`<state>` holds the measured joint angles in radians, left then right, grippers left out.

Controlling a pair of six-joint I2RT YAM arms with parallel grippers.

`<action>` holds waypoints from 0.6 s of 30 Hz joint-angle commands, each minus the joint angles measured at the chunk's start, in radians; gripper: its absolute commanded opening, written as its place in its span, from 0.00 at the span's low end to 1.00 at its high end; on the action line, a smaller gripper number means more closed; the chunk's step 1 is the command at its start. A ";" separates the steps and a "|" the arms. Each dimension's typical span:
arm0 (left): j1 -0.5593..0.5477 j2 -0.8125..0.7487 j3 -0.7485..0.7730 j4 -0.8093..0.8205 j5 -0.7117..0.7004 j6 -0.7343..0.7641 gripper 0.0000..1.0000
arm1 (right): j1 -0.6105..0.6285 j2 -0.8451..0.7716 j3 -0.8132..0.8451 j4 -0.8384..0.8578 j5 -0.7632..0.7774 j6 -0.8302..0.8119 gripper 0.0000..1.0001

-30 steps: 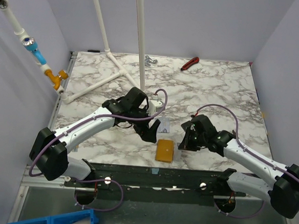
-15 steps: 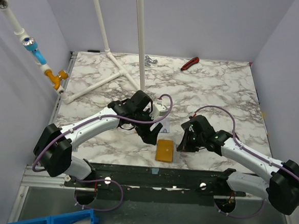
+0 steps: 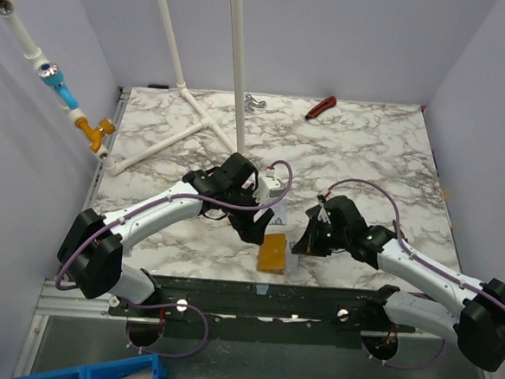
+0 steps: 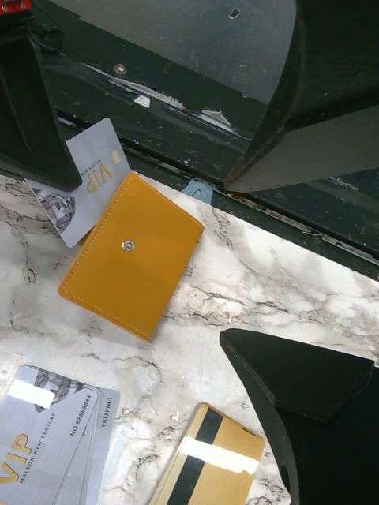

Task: Put the credit cards into the card holder
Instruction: Open the card holder at the center of the board.

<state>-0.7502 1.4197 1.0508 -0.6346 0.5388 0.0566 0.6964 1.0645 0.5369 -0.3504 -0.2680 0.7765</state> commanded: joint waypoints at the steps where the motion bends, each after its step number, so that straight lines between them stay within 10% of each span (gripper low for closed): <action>1: -0.002 -0.014 0.009 -0.015 0.029 0.020 0.72 | -0.004 -0.014 0.001 0.084 -0.076 0.013 0.01; 18: 0.140 -0.040 -0.013 -0.070 0.188 0.054 0.69 | -0.002 0.196 0.097 0.343 -0.284 0.045 0.01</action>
<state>-0.6506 1.4082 1.0508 -0.6800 0.6510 0.0807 0.6964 1.2091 0.5766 -0.1040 -0.4629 0.8116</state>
